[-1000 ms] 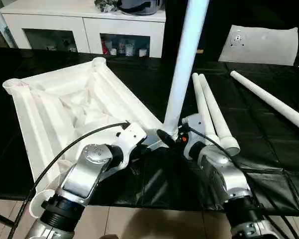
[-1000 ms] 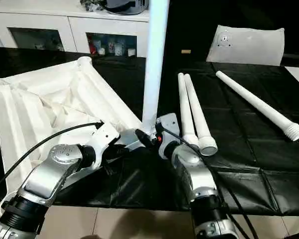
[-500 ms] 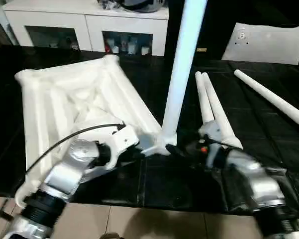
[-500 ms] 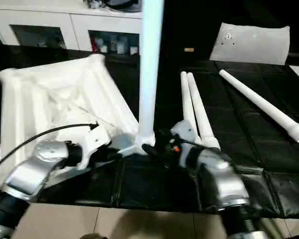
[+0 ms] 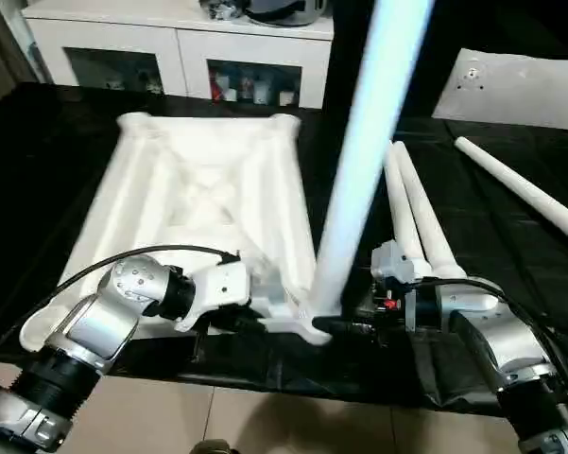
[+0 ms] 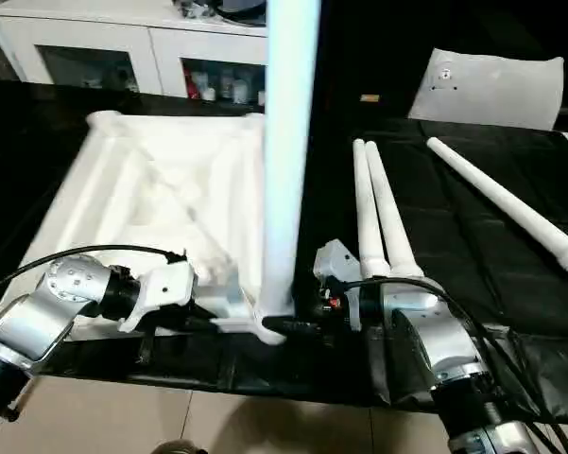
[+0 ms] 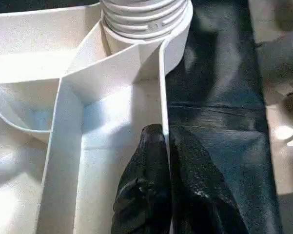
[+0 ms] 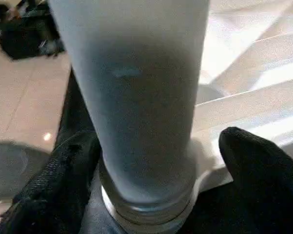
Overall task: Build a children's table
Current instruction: Rotate leg to tighten
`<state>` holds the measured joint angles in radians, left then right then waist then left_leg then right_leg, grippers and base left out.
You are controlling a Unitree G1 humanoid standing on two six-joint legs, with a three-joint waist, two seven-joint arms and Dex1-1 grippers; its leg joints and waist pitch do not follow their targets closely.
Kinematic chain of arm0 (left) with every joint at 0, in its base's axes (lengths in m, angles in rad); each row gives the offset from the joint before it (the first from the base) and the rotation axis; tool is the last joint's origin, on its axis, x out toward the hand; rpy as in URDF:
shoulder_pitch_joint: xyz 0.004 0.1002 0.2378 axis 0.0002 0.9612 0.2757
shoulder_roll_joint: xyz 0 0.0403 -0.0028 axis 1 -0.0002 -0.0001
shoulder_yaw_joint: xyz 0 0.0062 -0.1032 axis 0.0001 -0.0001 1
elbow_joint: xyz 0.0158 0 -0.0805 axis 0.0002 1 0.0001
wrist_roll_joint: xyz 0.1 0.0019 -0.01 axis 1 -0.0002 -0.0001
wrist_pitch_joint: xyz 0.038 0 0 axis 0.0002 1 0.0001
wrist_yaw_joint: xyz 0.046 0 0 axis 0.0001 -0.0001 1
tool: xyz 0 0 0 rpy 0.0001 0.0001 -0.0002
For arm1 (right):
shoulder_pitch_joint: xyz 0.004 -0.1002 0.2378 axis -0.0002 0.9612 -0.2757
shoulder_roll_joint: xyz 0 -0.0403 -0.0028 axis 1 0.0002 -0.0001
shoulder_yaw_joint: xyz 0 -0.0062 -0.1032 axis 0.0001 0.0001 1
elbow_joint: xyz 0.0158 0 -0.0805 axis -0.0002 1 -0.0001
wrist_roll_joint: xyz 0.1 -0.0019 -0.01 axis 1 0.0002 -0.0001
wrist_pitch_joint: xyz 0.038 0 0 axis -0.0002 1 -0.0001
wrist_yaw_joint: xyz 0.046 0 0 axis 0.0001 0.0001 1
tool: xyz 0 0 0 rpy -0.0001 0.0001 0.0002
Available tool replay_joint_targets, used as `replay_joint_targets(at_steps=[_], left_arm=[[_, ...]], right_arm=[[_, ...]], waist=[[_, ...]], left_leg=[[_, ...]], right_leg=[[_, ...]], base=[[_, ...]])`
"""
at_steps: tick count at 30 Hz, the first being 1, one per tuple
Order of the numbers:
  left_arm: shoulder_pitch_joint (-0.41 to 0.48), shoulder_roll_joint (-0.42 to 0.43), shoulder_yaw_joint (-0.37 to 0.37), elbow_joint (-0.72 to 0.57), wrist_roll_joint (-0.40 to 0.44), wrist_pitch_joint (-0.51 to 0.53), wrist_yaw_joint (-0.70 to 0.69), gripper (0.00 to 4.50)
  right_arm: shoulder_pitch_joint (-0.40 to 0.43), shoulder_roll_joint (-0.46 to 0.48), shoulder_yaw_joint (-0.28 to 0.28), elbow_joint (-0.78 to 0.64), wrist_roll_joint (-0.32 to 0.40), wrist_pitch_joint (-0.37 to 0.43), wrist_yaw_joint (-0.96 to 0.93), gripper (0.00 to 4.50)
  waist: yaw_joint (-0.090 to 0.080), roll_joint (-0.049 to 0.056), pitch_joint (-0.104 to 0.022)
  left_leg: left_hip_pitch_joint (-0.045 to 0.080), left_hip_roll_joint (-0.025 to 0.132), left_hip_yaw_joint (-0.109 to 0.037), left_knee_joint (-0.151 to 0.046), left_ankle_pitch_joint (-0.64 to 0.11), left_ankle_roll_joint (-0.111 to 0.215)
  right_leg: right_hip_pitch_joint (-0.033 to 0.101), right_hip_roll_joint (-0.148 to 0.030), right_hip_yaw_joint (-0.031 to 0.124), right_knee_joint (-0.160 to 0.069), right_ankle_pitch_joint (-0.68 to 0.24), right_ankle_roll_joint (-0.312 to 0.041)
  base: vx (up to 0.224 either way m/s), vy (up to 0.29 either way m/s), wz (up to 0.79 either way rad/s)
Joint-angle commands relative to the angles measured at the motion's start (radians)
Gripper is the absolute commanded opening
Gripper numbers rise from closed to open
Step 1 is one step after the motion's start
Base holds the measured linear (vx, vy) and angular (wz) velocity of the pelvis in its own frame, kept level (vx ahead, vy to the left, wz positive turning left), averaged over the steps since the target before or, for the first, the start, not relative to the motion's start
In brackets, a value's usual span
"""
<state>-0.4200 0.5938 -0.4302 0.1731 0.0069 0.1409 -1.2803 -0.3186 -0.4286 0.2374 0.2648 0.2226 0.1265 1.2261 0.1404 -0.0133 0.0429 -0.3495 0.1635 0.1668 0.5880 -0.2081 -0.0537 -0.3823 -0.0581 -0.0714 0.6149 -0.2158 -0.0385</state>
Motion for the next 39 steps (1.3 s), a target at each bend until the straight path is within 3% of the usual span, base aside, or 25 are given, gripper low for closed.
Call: replay_joint_targets(at_steps=[1,11,16,19,22,23,25,27,29,33,38,39], left_arm=[[-0.006,0.006,-0.053,0.018,0.041,-0.03,-0.043,0.0],[-0.017,0.007,-0.068,0.052,0.046,-0.075,-0.061,0.0],[-0.002,0.006,-0.053,0.048,0.037,-0.058,-0.044,0.0],[0.012,0.0,-0.034,0.038,0.03,-0.028,-0.014,0.0],[0.027,-0.03,0.0,0.026,0.015,0.03,0.053,0.0],[0.049,-0.089,0.049,-0.003,-0.013,0.12,0.152,0.0],[0.06,-0.133,0.08,-0.022,-0.028,0.181,0.223,0.0],[0.059,-0.165,0.099,-0.029,-0.029,0.216,0.275,0.0],[0.054,-0.212,0.123,-0.032,-0.028,0.262,0.343,0.0],[0.031,-0.305,0.163,-0.03,-0.01,0.34,0.477,0.0],[-0.014,-0.426,0.157,-0.043,0.061,0.449,0.648,0.0],[-0.014,-0.428,0.15,-0.044,0.066,0.447,0.651,0.0]], right_arm=[[-0.019,-0.011,0.016,0.012,-0.009,-0.007,0.026,3.73],[-0.035,0.0,0.038,0.035,-0.014,-0.012,0.055,2.82],[-0.018,0.019,0.042,0.024,0.001,0.016,0.041,2.73],[0.001,0.04,0.038,0.012,0.014,0.042,0.012,2.72],[0.02,0.081,0.025,0.006,0.017,0.065,-0.06,2.72],[0.033,0.151,0.01,0.017,-0.007,0.07,-0.189,2.72],[0.034,0.202,-0.002,0.032,-0.026,0.087,-0.284,2.72],[0.026,0.235,-0.01,0.048,-0.031,0.105,-0.337,2.72],[0.009,0.281,-0.022,0.075,-0.038,0.134,-0.408,2.72],[-0.031,0.361,-0.042,0.13,-0.052,0.177,-0.533,2.72],[-0.089,0.452,-0.086,0.227,-0.101,0.205,-0.737,2.72],[-0.09,0.455,-0.089,0.231,-0.101,0.201,-0.74,3.07]], waist=[[-0.006,0.005,-0.052],[-0.001,0.001,-0.052],[-0.002,-0.001,-0.053],[-0.003,0.001,-0.051],[-0.004,0.002,-0.045],[-0.007,0.006,-0.044],[-0.02,0.002,-0.034],[-0.033,0.003,-0.03],[-0.038,0.003,-0.032],[-0.051,0.004,-0.036],[-0.049,0.008,-0.046],[-0.046,0.005,-0.049]], left_leg=[[0.005,0.076,-0.022,-0.067,-0.104,0.061],[0.004,0.075,-0.02,-0.067,-0.105,0.056],[0.003,0.076,-0.02,-0.067,-0.097,0.058],[0.003,0.076,-0.021,-0.069,-0.109,0.053],[0.006,0.076,-0.022,-0.075,-0.163,0.032],[0.008,0.077,-0.022,-0.078,-0.191,0.017],[0.01,0.071,-0.028,-0.086,-0.264,-0.01],[0.013,0.068,-0.033,-0.088,-0.302,-0.013],[0.021,0.069,-0.034,-0.088,-0.319,-0.014],[0.016,0.07,-0.034,-0.09,-0.288,-0.018],[0.011,0.07,-0.026,-0.085,-0.173,-0.003],[0.008,0.066,-0.025,-0.08,-0.139,0.007]], right_leg=[[0.048,-0.101,0.061,-0.063,-0.063,-0.209],[0.047,-0.102,0.061,-0.065,-0.109,-0.193],[0.047,-0.101,0.06,-0.062,-0.087,-0.198],[0.047,-0.102,0.06,-0.066,-0.119,-0.192],[0.042,-0.105,0.061,-0.079,-0.225,-0.175],[0.041,-0.106,0.063,-0.082,-0.274,-0.165],[0.037,-0.108,0.06,-0.098,-0.424,-0.131],[0.035,-0.11,0.059,-0.111,-0.528,-0.093],[0.031,-0.111,0.059,-0.117,-0.555,-0.081],[0.032,-0.105,0.062,-0.107,-0.453,-0.11],[0.04,-0.101,0.067,-0.088,-0.237,-0.155],[0.047,-0.103,0.066,-0.085,-0.184,-0.162]], base=[[0.0,0.0,0.0],[0.0,0.0,0.0],[0.0,0.0,0.0],[0.0,0.0,0.0],[0.0,0.0,0.0],[0.0,0.0,0.0],[0.0,0.0,0.0],[0.0,0.0,0.0],[0.0,0.0,0.0],[0.0,0.0,0.0],[0.0,0.0,0.0],[0.0,0.0,0.0]])
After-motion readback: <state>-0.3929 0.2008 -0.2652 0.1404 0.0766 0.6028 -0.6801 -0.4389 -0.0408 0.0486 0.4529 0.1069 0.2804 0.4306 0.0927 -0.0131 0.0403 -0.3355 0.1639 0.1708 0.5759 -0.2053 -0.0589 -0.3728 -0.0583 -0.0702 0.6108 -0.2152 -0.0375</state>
